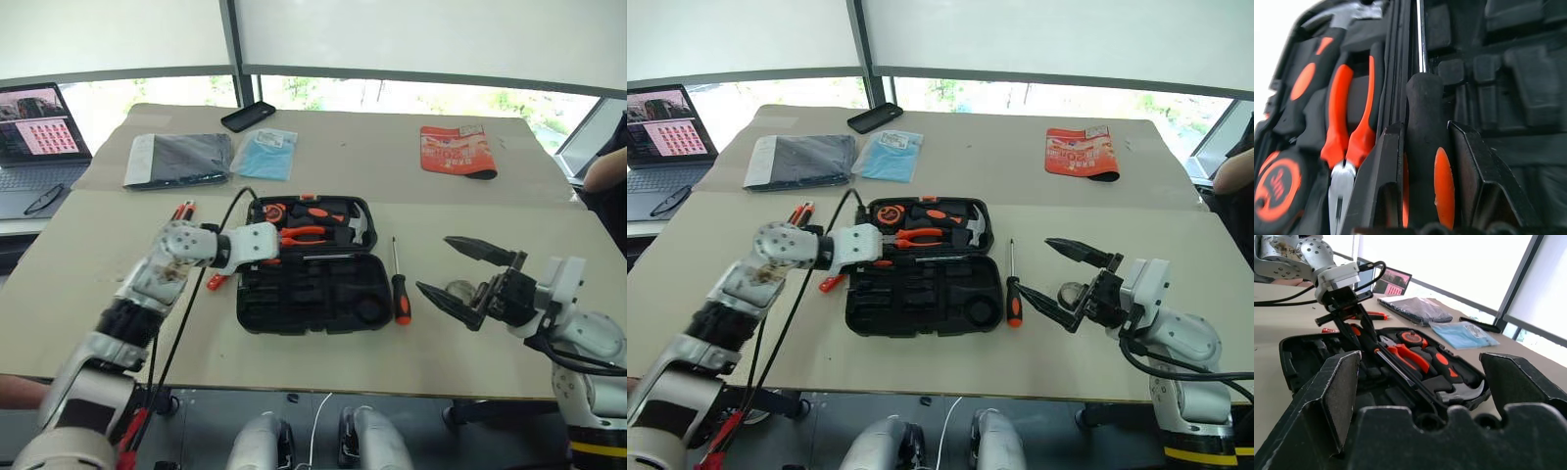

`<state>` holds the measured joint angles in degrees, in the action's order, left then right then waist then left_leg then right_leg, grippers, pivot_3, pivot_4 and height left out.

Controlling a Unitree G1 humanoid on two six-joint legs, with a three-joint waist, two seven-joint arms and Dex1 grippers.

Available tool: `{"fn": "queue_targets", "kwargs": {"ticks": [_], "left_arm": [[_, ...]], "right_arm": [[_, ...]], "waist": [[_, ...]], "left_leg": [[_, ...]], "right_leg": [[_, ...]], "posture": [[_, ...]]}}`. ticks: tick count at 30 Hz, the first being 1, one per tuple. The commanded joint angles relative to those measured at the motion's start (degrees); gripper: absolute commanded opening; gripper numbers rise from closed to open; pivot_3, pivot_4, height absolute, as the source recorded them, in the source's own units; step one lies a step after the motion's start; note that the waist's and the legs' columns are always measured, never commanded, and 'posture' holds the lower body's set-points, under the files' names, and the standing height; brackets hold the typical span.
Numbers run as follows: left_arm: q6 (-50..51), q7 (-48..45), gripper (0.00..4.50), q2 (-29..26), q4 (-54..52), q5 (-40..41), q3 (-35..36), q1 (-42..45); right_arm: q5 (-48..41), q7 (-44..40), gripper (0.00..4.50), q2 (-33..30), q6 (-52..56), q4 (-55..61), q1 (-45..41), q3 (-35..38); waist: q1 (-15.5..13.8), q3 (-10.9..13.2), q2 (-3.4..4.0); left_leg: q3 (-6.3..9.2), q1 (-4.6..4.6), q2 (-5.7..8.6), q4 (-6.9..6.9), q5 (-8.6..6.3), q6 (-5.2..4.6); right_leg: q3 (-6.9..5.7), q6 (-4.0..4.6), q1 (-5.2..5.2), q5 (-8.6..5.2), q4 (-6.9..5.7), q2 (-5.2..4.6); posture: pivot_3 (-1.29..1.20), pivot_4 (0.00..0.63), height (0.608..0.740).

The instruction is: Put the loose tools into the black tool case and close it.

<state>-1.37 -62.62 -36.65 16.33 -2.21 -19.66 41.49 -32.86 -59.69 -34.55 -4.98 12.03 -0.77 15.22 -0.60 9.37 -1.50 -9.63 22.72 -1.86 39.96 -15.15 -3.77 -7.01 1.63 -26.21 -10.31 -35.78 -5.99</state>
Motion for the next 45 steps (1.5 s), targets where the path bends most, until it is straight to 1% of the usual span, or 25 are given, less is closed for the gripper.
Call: {"fn": "queue_targets", "kwargs": {"ticks": [1, 6, 7, 15, 20, 22, 24, 26, 27, 29, 32, 35, 36, 39, 41, 42, 43, 45], "left_arm": [[-2.34, -1.04, 0.93, 0.41, -0.64, -1.24, -0.42, 0.68], [-1.18, -0.95, 0.93, 1.44, -0.89, -2.74, -0.86, 0.17], [-0.76, -1.17, 0.93, 1.54, -1.07, -2.83, -0.93, 0.01], [2.9, -0.3, 0.93, -0.48, -2.45, -7.82, -2.04, -1.42], [3.6, -1.7, 0.93, 0.1, -4.13, -6.94, -1.94, -2.5], [4.02, -0.59, 0.93, 0.86, -3.73, -7.13, -1.58, -2.12], [3.38, 1.41, 1.93, 1.94, -3.1, -6.86, -0.54, -1.63], [3.82, 3.31, 2.47, 4.44, -4.07, -3.2, 2.62, -1.64], [4.44, 3.88, 2.99, 5.73, -4.85, -1.0, 4.35, -1.75], [6.96, 4.72, 3.52, 7.58, -7.02, 2.9, 7.22, -2.23], [9.65, 6.41, 3.52, 8.89, -8.77, 6.16, 10.63, -3.84], [9.76, 7.01, 2.79, 8.82, -7.56, 6.55, 11.22, -6.16], [9.68, 7.25, 2.29, 8.93, -7.36, 6.47, 11.12, -6.5], [9.61, 8.87, 1.24, 10.02, -6.23, 6.03, 10.89, -6.83], [9.4, 11.01, 0.47, 11.74, -4.08, 5.16, 10.32, -6.89], [9.7, 11.71, 0.2, 12.38, -3.57, 4.73, 9.84, -7.06], [10.24, 11.67, 0.03, 12.83, -3.63, 4.31, 8.84, -7.71], [9.58, 11.19, 0.03, 12.82, -3.63, 2.58, 6.56, -8.91]], "right_arm": [[-0.54, 0.78, 4.5, 0.05, -0.57, 2.8, 1.2, 1.28], [0.33, 2.62, 4.5, 0.78, -0.34, 4.28, 1.84, 0.26], [0.52, 2.94, 4.5, 0.89, -0.26, 4.47, 1.84, 0.03], [-0.05, 4.36, 4.5, 0.25, 0.93, 6.18, 2.43, 0.08], [-0.27, 4.96, 4.5, 0.19, 2.44, 7.26, 2.04, -0.36], [-0.18, 5.18, 4.5, 0.25, 2.81, 7.32, 1.66, -0.71], [-0.19, 5.3, 4.5, 0.26, 3.08, 7.36, 1.43, -0.88], [-0.29, 5.24, 4.5, 0.24, 3.48, 7.5, 1.37, -0.98], [-0.34, 5.21, 4.5, 0.22, 3.72, 7.57, 1.39, -1.04], [-0.41, 5.15, 4.5, 0.16, 4.06, 7.84, 1.64, -1.03], [-0.41, 5.37, 4.5, 0.32, 4.61, 8.42, 2.25, -1.04], [-0.14, 5.73, 4.5, 0.69, 4.82, 8.83, 2.72, -1.44], [-0.08, 5.82, 4.5, 0.75, 4.83, 8.91, 2.78, -1.51], [-0.02, 6.15, 4.5, 0.8, 4.92, 9.03, 2.75, -1.79], [0.01, 6.44, 4.5, 0.88, 4.98, 9.07, 2.67, -2.05], [0.01, 6.54, 4.5, 0.88, 4.96, 9.15, 2.78, -2.11], [-0.05, 6.72, 4.5, 0.92, 4.95, 9.24, 2.92, -2.1], [-0.16, 6.86, 4.5, 0.91, 4.87, 9.39, 3.3, -1.91]], "waist": [[0.0, 0.0, 0.0], [-0.12, 0.0, 0.0], [-0.11, 0.0, 0.01], [-0.12, 0.0, 0.01], [-0.12, 0.0, 0.01], [-0.11, -0.01, 0.02], [-0.12, -0.01, 0.02], [-0.47, -0.02, 0.04], [-0.57, -0.02, 0.04], [-0.71, -0.02, 0.04], [-0.47, -0.01, 0.03], [-0.02, -0.03, 0.05], [0.04, -0.02, 0.05], [-0.07, -0.02, 0.05], [-0.24, -0.02, 0.05], [-0.37, -0.02, 0.05], [-0.42, -0.02, 0.05], [-0.32, -0.02, 0.05]], "left_leg": [[0.0, 0.03, 0.0, 0.07, -0.01, -0.02], [0.02, 0.12, 0.01, 0.28, -0.12, -0.19], [0.02, 0.12, 0.01, 0.31, -0.23, -0.38], [0.05, 0.12, 0.01, 0.33, -0.21, -0.34], [0.06, 0.1, 0.01, 0.34, -0.22, -0.37], [0.06, 0.1, 0.0, 0.34, -0.23, -0.37], [0.06, 0.1, 0.0, 0.34, -0.23, -0.37], [0.07, 0.09, 0.01, 0.36, -0.23, -0.38], [0.09, 0.11, 0.03, 0.38, -0.24, -0.4], [0.12, 0.18, 0.03, 0.48, -0.25, -0.42], [0.11, 0.23, 0.03, 0.49, -0.23, -0.39], [0.09, 0.16, 0.02, 0.49, -0.21, -0.35], [0.08, 0.14, 0.02, 0.49, -0.2, -0.32], [0.09, 0.15, 0.02, 0.49, -0.19, -0.31], [0.1, 0.14, 0.03, 0.49, -0.2, -0.33], [0.11, 0.14, 0.03, 0.49, -0.23, -0.37], [0.11, 0.14, 0.04, 0.49, -0.23, -0.38], [0.1, 0.17, 0.05, 0.49, -0.24, -0.38]], "right_leg": [[-0.01, -0.01, 0.0, 0.01, 0.0, -0.01], [-0.03, -0.1, 0.0, 0.03, -0.02, -0.11], [-0.03, -0.12, 0.0, 0.04, -0.02, -0.12], [-0.02, -0.13, 0.03, 0.03, -0.04, -0.14], [-0.02, -0.13, 0.03, 0.03, -0.06, -0.15], [-0.02, -0.13, 0.03, 0.03, -0.06, -0.15], [-0.02, -0.13, 0.03, 0.03, -0.06, -0.15], [-0.02, -0.13, 0.06, 0.03, -0.07, -0.17], [-0.04, -0.15, 0.06, 0.04, -0.07, -0.2], [-0.06, -0.17, 0.05, 0.05, -0.07, -0.2], [-0.03, -0.22, 0.03, 0.05, -0.05, -0.21], [0.0, -0.24, 0.05, 0.04, -0.07, -0.19], [0.0, -0.24, 0.06, 0.03, -0.09, -0.18], [-0.03, -0.25, 0.05, 0.04, -0.11, -0.18], [-0.03, -0.26, 0.06, 0.05, -0.11, -0.2], [-0.03, -0.26, 0.08, 0.05, -0.1, -0.21], [-0.03, -0.26, 0.09, 0.04, -0.1, -0.22], [-0.03, -0.27, 0.08, 0.05, -0.06, -0.21]], "posture": [[0.0, 0.15, 0.74], [0.0, 0.15, 0.74], [0.0, 0.15, 0.74], [0.0, 0.15, 0.74], [0.0, 0.15, 0.74], [0.0, 0.15, 0.74], [0.0, 0.15, 0.74], [0.0, 0.15, 0.74], [0.0, 0.15, 0.74], [0.0, 0.15, 0.74], [0.0, 0.15, 0.74], [0.0, 0.15, 0.74], [0.0, 0.15, 0.74], [0.0, 0.15, 0.74], [0.0, 0.15, 0.74], [0.0, 0.15, 0.74], [0.0, 0.15, 0.74], [0.0, 0.15, 0.74]]}}
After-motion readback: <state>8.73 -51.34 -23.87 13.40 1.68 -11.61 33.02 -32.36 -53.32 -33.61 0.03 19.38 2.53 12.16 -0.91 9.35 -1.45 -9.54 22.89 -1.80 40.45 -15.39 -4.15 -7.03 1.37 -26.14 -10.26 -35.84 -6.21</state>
